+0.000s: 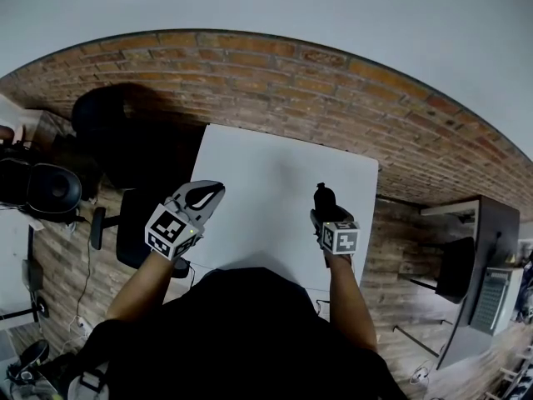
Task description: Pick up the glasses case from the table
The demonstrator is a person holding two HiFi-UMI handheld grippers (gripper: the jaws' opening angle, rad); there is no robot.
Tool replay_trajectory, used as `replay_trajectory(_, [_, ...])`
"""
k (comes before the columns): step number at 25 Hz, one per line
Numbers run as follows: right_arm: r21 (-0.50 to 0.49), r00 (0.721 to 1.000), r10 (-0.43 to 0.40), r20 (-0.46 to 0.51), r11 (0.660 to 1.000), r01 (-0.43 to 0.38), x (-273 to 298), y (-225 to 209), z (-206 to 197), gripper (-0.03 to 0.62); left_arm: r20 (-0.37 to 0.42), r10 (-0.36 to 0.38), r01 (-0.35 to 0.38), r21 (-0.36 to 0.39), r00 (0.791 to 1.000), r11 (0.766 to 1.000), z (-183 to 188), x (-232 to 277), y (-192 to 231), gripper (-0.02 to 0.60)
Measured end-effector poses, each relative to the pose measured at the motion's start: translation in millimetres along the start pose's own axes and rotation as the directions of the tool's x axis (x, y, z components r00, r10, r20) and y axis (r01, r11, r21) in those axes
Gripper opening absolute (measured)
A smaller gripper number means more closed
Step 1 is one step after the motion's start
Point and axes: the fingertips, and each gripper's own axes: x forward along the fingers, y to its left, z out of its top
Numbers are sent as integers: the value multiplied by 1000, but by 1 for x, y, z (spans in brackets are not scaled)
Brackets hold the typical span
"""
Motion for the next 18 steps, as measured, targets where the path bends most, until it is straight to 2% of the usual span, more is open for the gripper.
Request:
replay_trajectory(5, [9, 999, 5, 44, 1000, -6, -18, 0, 11, 305, 7, 1, -1, 2, 1000, 1000, 4, 0, -3, 25])
replay_trajectory(18, [32, 984, -42, 175, 999, 36, -77, -20, 45, 307, 16, -1, 0, 22, 1000, 1000, 13, 1, -7, 25])
